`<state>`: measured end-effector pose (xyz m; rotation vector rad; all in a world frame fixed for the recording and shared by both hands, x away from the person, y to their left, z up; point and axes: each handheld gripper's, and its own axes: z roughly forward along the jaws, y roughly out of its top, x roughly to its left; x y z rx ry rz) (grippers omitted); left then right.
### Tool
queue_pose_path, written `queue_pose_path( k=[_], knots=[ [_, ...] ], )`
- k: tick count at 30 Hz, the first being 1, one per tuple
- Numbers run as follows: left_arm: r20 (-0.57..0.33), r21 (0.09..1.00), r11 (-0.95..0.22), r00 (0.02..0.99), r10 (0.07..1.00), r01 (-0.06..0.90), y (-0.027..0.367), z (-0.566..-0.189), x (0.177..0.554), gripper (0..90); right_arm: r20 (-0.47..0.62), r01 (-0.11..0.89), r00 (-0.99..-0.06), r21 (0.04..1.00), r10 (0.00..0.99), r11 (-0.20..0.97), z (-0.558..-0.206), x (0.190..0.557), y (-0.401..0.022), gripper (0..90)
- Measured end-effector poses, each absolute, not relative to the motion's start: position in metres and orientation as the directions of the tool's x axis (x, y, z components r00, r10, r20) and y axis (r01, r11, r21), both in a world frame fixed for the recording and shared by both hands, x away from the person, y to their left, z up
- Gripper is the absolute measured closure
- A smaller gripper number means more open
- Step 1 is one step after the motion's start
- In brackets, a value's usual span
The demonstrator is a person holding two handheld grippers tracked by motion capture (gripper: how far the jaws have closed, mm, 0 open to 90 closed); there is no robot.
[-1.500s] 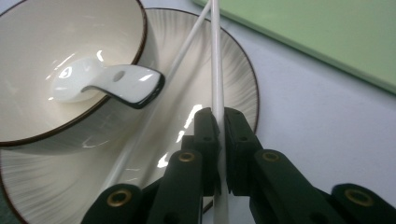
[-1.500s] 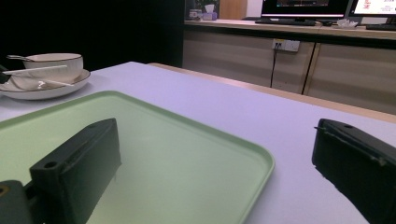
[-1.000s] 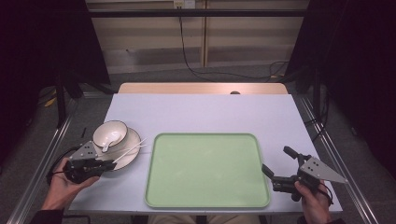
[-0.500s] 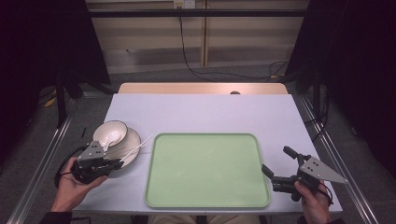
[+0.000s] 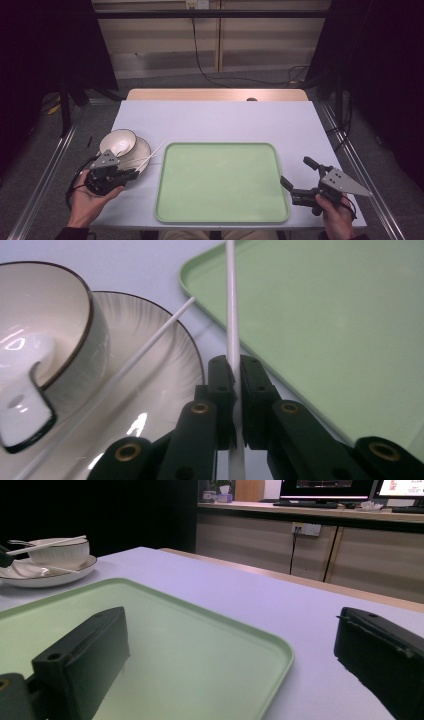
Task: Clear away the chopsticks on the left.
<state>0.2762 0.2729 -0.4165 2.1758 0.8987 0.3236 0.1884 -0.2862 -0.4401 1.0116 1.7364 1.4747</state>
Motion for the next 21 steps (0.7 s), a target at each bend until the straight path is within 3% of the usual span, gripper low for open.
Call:
queue_pose_path(
  k=[21],
  knots=[
    [-0.118,0.721,-0.373,0.634,0.764,0.583,0.244,-0.422,0.271,85.3,0.01,0.149,-0.501,0.986,0.866,0.074,-0.44,0.188,-0.286,0.7]
  ],
)
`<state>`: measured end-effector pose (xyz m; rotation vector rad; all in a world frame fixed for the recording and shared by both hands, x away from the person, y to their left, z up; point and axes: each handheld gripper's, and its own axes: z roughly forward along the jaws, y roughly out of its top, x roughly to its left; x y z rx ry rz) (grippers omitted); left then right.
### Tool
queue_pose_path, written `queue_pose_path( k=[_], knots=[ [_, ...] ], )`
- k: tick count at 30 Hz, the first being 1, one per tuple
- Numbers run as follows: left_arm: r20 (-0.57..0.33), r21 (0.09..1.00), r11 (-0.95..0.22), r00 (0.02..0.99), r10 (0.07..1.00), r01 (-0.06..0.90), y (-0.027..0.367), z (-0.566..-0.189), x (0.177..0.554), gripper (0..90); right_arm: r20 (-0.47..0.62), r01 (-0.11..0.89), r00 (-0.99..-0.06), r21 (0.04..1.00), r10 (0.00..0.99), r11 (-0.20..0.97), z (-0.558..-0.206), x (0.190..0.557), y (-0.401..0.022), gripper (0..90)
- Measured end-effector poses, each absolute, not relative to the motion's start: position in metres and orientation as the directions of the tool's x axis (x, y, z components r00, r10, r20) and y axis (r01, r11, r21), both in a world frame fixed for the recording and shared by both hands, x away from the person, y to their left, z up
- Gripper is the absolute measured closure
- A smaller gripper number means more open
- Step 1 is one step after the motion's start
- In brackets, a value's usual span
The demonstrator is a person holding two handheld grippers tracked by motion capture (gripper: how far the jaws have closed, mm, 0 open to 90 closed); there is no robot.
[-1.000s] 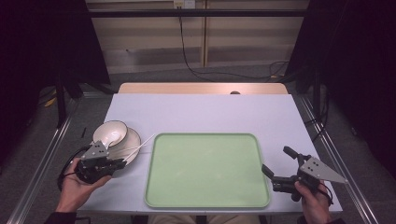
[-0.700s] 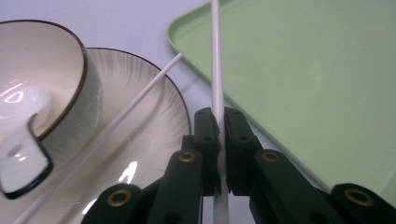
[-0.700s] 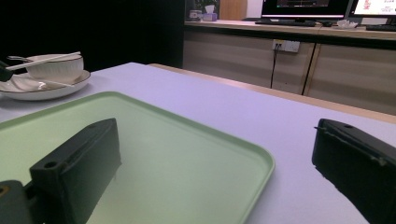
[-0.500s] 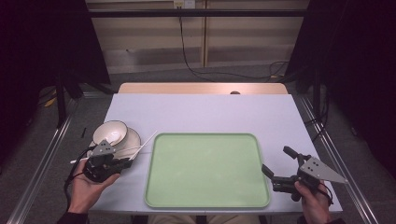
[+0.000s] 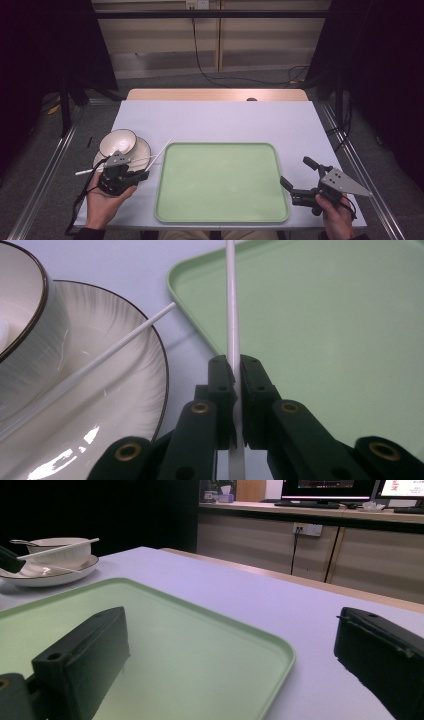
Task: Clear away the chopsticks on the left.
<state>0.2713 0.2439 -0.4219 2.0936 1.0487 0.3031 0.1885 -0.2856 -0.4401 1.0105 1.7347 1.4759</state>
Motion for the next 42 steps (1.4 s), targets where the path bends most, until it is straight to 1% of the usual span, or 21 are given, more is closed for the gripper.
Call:
queue_pose_path(
  k=[10,13,15,16,18,20,22,23,24,25,26,27,29,31,34,35,39,42],
  knots=[
    [-0.129,0.706,-0.331,0.573,0.809,0.626,0.228,-0.427,0.269,85.3,0.008,0.148,-0.501,0.986,0.865,0.077,-0.44,0.189,-0.285,0.7],
    [-0.136,0.679,-0.334,0.559,0.818,0.654,0.225,-0.429,0.273,85.3,0.01,0.148,-0.503,0.986,0.864,0.075,-0.44,0.189,-0.285,0.7],
    [-0.123,0.682,-0.311,0.523,0.844,0.662,0.224,-0.43,0.276,85.3,0.007,0.144,-0.504,0.987,0.864,0.077,-0.44,0.19,-0.285,0.7],
    [-0.151,0.682,-0.291,0.518,0.842,0.671,0.223,-0.43,0.279,85.3,0.008,0.146,-0.506,0.986,0.863,0.076,-0.44,0.19,-0.285,0.7],
    [-0.106,0.683,-0.303,0.501,0.859,0.664,0.216,-0.427,0.28,85.3,0.007,0.147,-0.508,0.986,0.861,0.079,-0.44,0.19,-0.285,0.7],
    [-0.129,0.691,-0.287,0.504,0.854,0.663,0.209,-0.422,0.284,85.3,0.007,0.146,-0.506,0.986,0.862,0.078,-0.44,0.191,-0.285,0.7],
    [-0.129,0.694,-0.289,0.509,0.851,0.659,0.203,-0.416,0.286,85.4,0.011,0.148,-0.503,0.986,0.864,0.073,-0.44,0.191,-0.285,0.7],
    [-0.134,0.713,-0.254,0.482,0.866,0.654,0.2,-0.414,0.287,85.4,0.012,0.144,-0.503,0.987,0.864,0.071,-0.44,0.191,-0.284,0.7],
    [-0.17,0.724,-0.215,0.472,0.865,0.655,0.198,-0.414,0.287,85.3,0.006,0.143,-0.509,0.987,0.86,0.079,-0.44,0.191,-0.285,0.7],
    [-0.182,0.718,-0.224,0.488,0.854,0.659,0.197,-0.415,0.288,85.3,0.013,0.148,-0.503,0.986,0.864,0.072,-0.44,0.191,-0.285,0.7],
    [-0.157,0.718,-0.228,0.472,0.867,0.658,0.194,-0.417,0.287,85.3,0.019,0.149,-0.502,0.987,0.865,0.065,-0.44,0.191,-0.285,0.7],
    [-0.169,0.72,-0.205,0.453,0.875,0.664,0.193,-0.42,0.285,85.4,0.017,0.149,-0.501,0.987,0.865,0.067,-0.44,0.19,-0.285,0.7],
    [-0.16,0.724,-0.204,0.447,0.88,0.659,0.19,-0.424,0.28,85.4,0.017,0.147,-0.504,0.987,0.864,0.066,-0.44,0.19,-0.286,0.7],
    [-0.174,0.72,-0.212,0.468,0.867,0.66,0.187,-0.427,0.277,85.3,0.012,0.143,-0.508,0.987,0.861,0.071,-0.44,0.19,-0.286,0.7],
    [-0.167,0.721,-0.21,0.46,0.872,0.661,0.184,-0.431,0.274,85.4,0.014,0.145,-0.513,0.987,0.858,0.071,-0.44,0.189,-0.286,0.7],
    [-0.149,0.721,-0.221,0.459,0.876,0.657,0.184,-0.431,0.272,85.3,0.011,0.142,-0.512,0.987,0.859,0.071,-0.44,0.189,-0.286,0.7],
    [-0.17,0.737,-0.194,0.455,0.874,0.648,0.185,-0.429,0.262,85.3,0.012,0.145,-0.508,0.987,0.861,0.071,-0.44,0.189,-0.286,0.7],
    [-0.183,0.722,-0.188,0.446,0.876,0.666,0.179,-0.434,0.256,85.4,0.012,0.145,-0.504,0.987,0.864,0.072,-0.44,0.188,-0.286,0.7]
  ],
)
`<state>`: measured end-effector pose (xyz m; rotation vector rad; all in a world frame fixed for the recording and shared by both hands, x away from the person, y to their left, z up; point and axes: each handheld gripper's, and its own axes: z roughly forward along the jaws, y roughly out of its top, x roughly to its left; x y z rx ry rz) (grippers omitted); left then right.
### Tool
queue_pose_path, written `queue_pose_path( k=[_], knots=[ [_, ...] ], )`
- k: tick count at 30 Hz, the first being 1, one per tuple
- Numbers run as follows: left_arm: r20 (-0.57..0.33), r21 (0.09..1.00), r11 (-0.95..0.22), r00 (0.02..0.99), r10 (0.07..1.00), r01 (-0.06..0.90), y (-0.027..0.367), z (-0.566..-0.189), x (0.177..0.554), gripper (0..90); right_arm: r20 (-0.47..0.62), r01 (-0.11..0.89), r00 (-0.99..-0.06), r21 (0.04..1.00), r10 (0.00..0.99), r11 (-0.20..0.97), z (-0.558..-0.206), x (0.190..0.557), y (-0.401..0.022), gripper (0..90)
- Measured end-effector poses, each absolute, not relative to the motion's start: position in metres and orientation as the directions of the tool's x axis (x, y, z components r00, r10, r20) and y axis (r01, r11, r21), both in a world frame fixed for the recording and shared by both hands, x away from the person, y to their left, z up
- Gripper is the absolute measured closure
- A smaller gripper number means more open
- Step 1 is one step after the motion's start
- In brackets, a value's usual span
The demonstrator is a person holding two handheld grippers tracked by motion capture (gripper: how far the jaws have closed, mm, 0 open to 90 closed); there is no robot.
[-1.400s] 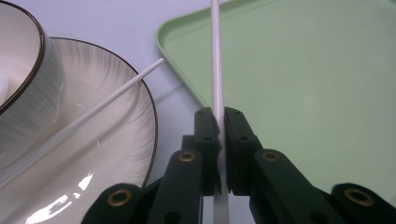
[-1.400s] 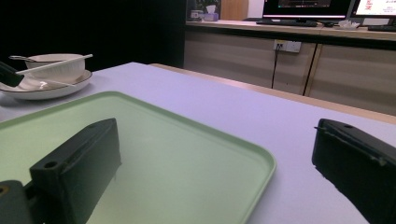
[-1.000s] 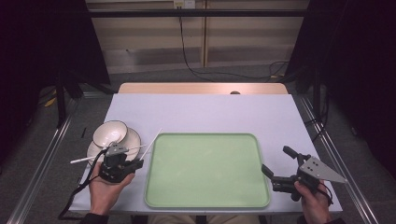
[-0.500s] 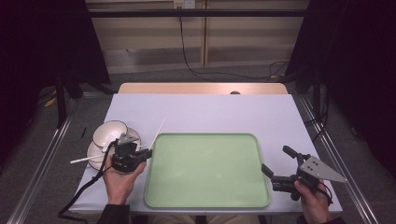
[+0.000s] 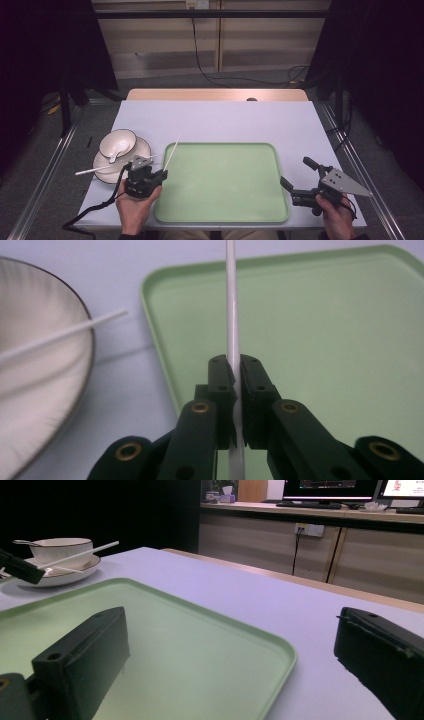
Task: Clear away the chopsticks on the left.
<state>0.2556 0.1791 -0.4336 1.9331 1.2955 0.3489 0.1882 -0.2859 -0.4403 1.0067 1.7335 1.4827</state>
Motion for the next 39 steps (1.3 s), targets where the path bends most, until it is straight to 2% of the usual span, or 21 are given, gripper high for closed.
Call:
queue_pose_path(
  k=[18,24,32,39],
  knots=[
    [-0.261,0.612,-0.094,0.312,0.914,0.785,0.16,-0.461,0.264,85.3,0.008,0.144,-0.506,0.987,0.862,0.076,-0.44,0.188,-0.286,0.7],
    [-0.26,0.591,-0.06,0.26,0.93,0.804,0.159,-0.465,0.271,85.1,0.009,0.146,-0.506,0.986,0.862,0.075,-0.44,0.188,-0.286,0.7],
    [-0.311,0.579,0.009,0.211,0.927,0.816,0.155,-0.466,0.274,85.1,0.016,0.149,-0.509,0.986,0.861,0.07,-0.441,0.188,-0.285,0.7],
    [-0.313,0.589,0.019,0.207,0.927,0.808,0.154,-0.467,0.274,84.9,0.011,0.149,-0.515,0.986,0.857,0.077,-0.44,0.188,-0.286,0.7]
  ],
)
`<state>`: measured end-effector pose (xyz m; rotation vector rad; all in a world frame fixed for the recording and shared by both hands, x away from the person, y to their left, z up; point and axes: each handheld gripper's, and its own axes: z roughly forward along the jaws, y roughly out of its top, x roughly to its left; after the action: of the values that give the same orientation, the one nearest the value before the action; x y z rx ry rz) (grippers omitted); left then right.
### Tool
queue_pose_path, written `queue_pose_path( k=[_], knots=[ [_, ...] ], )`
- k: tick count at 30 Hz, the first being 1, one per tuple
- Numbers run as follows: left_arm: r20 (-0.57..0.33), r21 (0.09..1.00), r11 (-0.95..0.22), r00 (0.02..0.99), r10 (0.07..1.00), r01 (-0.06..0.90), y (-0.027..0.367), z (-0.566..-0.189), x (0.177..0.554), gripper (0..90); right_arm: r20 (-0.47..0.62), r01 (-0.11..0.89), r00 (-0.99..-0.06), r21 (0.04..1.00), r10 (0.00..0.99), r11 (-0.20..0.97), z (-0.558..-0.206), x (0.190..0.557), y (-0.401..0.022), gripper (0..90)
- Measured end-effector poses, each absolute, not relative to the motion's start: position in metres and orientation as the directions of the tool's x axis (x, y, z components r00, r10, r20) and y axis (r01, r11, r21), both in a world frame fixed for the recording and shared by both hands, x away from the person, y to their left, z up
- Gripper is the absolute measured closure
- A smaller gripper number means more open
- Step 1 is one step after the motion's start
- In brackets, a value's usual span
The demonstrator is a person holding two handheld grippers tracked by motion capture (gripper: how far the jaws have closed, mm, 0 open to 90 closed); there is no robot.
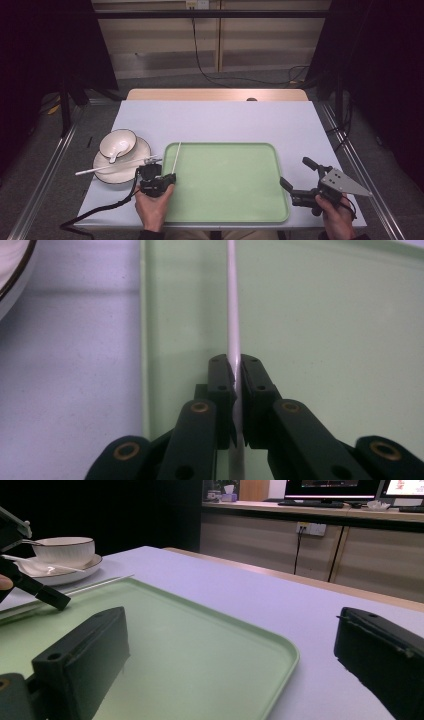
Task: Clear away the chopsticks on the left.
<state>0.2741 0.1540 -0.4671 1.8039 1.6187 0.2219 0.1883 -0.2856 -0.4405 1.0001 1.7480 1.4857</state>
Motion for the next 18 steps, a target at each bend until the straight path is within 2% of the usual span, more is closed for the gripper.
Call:
queue_pose_path(
  k=[12,18],
  knots=[
    [-0.302,0.596,-0.007,0.232,0.925,0.803,0.1555,-0.4677,0.2741,84.3,0.012,0.148,-0.516,0.986,0.856,0.076,-0.4405,0.1884,-0.2856,0.7],
    [-0.317,0.593,-0.007,0.241,0.917,0.805,0.156,-0.4672,0.2755,79.8,0.015,0.149,-0.515,0.986,0.857,0.073,-0.4405,0.1881,-0.2858,0.7]
  ],
)
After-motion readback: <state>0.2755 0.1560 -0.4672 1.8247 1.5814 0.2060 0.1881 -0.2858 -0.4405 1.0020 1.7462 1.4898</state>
